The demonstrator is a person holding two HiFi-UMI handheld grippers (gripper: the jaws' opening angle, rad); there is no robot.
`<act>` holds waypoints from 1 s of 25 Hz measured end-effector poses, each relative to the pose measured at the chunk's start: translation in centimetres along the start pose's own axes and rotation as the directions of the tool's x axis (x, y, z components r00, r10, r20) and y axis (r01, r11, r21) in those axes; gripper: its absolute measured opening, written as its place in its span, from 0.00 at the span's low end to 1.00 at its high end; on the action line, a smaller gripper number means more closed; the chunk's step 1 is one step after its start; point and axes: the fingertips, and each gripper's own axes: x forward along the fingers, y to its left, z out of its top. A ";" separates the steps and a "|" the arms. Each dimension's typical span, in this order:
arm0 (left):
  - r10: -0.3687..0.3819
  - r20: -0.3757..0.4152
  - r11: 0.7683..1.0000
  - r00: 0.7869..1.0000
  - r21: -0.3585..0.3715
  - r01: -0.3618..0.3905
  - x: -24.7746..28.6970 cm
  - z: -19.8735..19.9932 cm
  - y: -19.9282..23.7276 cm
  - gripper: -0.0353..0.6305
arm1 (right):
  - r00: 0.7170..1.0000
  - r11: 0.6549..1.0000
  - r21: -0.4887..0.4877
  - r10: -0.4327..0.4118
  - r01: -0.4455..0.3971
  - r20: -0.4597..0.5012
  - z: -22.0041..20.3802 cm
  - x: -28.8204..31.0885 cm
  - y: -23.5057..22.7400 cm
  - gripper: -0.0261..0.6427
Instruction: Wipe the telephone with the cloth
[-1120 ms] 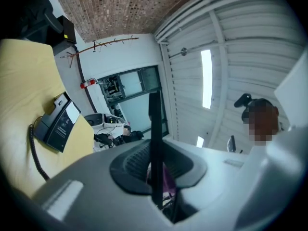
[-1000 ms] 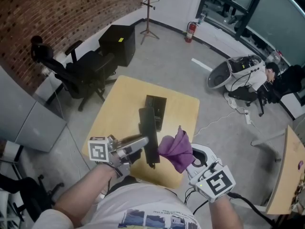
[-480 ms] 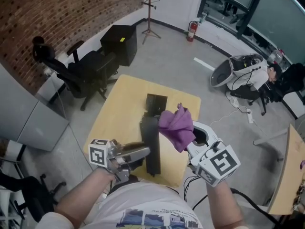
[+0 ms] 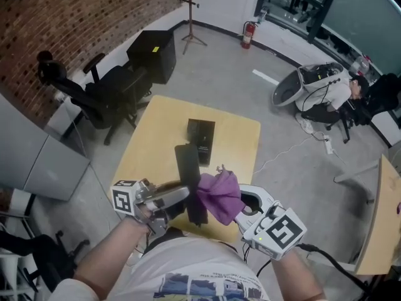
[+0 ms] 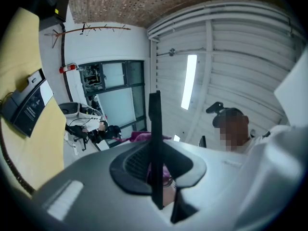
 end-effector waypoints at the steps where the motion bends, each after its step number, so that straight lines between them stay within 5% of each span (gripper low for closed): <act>1: -0.005 0.000 1.000 1.000 0.001 0.005 0.1 0.1 -0.1 0.17 | 1.000 1.000 -0.007 0.010 -0.010 -0.007 -0.3 -0.2 0.5 0.10; 10: -0.017 -0.017 1.000 1.000 -0.003 0.017 1.0 0.2 0.1 0.17 | 0.996 0.998 -0.035 0.059 -0.061 -0.071 -2.6 -1.7 1.6 0.10; 18: -0.043 -0.064 0.999 0.997 -0.008 0.042 2.1 -1.5 -0.6 0.17 | 0.994 0.993 0.039 -0.110 0.110 -0.009 -0.5 -2.5 -5.1 0.10; 25: -0.054 -0.110 0.998 0.992 -0.016 0.053 2.9 -3.1 -0.9 0.17 | 0.991 0.993 0.016 -0.117 0.116 0.062 3.1 0.4 -6.4 0.10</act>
